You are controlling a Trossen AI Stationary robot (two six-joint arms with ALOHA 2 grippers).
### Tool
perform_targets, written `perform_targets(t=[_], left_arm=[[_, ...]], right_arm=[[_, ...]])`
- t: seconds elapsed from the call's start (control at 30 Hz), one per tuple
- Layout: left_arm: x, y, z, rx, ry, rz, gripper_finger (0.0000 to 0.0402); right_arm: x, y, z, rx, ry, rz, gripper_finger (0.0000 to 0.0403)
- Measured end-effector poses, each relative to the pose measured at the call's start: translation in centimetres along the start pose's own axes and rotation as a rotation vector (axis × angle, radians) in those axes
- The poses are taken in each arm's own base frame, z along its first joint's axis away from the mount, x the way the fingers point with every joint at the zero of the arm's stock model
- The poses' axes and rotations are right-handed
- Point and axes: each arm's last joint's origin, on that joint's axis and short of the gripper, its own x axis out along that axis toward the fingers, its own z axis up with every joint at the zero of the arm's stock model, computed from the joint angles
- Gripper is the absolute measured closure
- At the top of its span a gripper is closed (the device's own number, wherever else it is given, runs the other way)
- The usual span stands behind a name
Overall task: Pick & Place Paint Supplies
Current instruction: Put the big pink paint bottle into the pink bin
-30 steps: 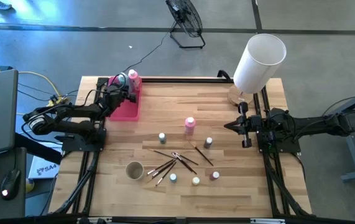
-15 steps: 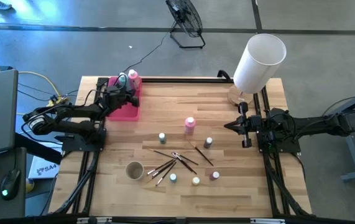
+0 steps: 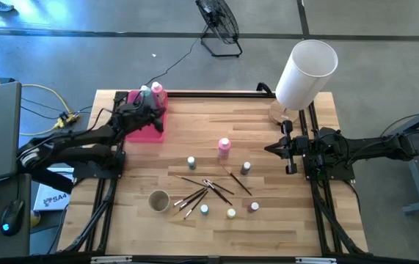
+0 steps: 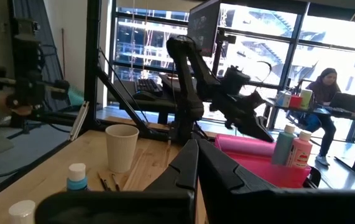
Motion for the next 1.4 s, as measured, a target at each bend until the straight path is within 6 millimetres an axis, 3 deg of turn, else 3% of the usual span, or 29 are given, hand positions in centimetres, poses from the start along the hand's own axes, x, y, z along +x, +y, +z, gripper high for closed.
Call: perform_targets(t=[0.43,0.67,0.97,1.4], left_arm=[[-2.5,-3.1,1.7,0.074,-0.09,-0.42,0.0401],[-2.6,-4.0,1.8,0.124,-0.104,-0.454,0.0402],[-2.5,-4.7,3.7,0.133,-0.133,-0.47,0.0402],[-2.5,-4.7,4.0,0.155,-0.137,-0.468,0.0402]], right_arm=[[0.0,0.0,0.0,0.0,0.0,0.0,0.04],[0.0,0.0,0.0,0.0,0.0,0.0,0.04],[0.0,0.0,0.0,0.0,-0.001,0.0,0.04],[0.0,0.0,0.0,-0.001,0.001,0.0,0.04]])
